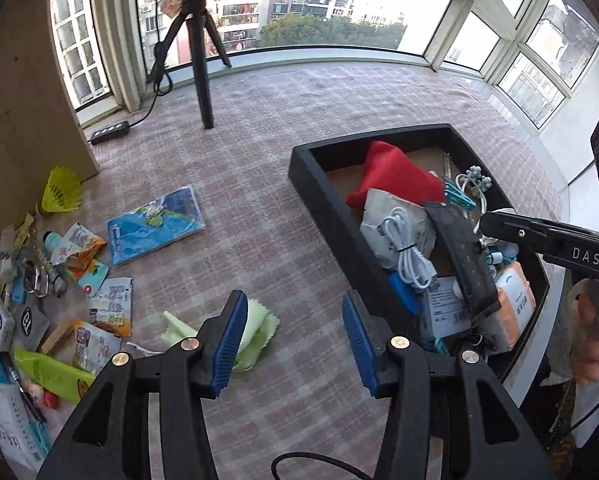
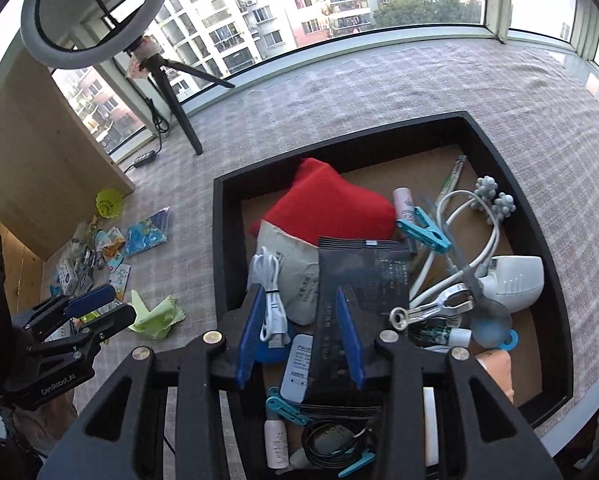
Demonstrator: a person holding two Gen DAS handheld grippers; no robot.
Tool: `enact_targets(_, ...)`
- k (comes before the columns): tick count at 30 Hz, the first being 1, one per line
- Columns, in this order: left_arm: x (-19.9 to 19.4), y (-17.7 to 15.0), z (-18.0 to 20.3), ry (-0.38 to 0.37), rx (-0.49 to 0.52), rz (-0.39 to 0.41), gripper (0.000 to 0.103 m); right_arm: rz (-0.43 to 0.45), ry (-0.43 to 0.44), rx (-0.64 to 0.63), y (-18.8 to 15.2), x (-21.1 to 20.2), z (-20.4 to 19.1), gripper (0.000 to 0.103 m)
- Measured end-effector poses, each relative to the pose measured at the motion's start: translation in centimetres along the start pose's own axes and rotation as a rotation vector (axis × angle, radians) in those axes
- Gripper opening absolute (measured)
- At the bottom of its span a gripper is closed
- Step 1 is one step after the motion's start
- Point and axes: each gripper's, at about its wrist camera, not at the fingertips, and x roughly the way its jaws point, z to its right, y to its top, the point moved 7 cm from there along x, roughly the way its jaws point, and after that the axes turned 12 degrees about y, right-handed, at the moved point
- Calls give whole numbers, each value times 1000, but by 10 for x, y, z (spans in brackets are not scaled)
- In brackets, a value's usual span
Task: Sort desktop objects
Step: 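Move both tools back over the pile of items, then grasp the silver metal clamp with the left tool while the right tool grasps the green cloth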
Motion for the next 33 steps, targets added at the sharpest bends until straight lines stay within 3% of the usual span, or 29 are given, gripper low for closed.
enact_targets(6,21,-40,-87,97,-89,-57,46,-117,93,-156,-22,56,-72,36)
enact_targets(10,32,-56,-109,108,-77,-67,45,-188,110,-260,-36,91,-108,36)
enact_targets(13,37,-61,-108,105,-38,-55,45,-238,131,-294,-43,112,-125,38)
enact_targets(16,42,-65,-99,107,34,-46,47,-261,125,-302,-45,126,-132,46)
enact_targets(21,51,-70,-87,132,160,-41,48,-318,122,-372,-54,144,-142,46)
enact_targets(29,64,-69,-79,121,246,-50,47,-340,72,-510,-60,158,-147,50)
enact_targets(33,69,-69,-76,107,262,-63,42,-352,60,-541,-57,169,-148,50)
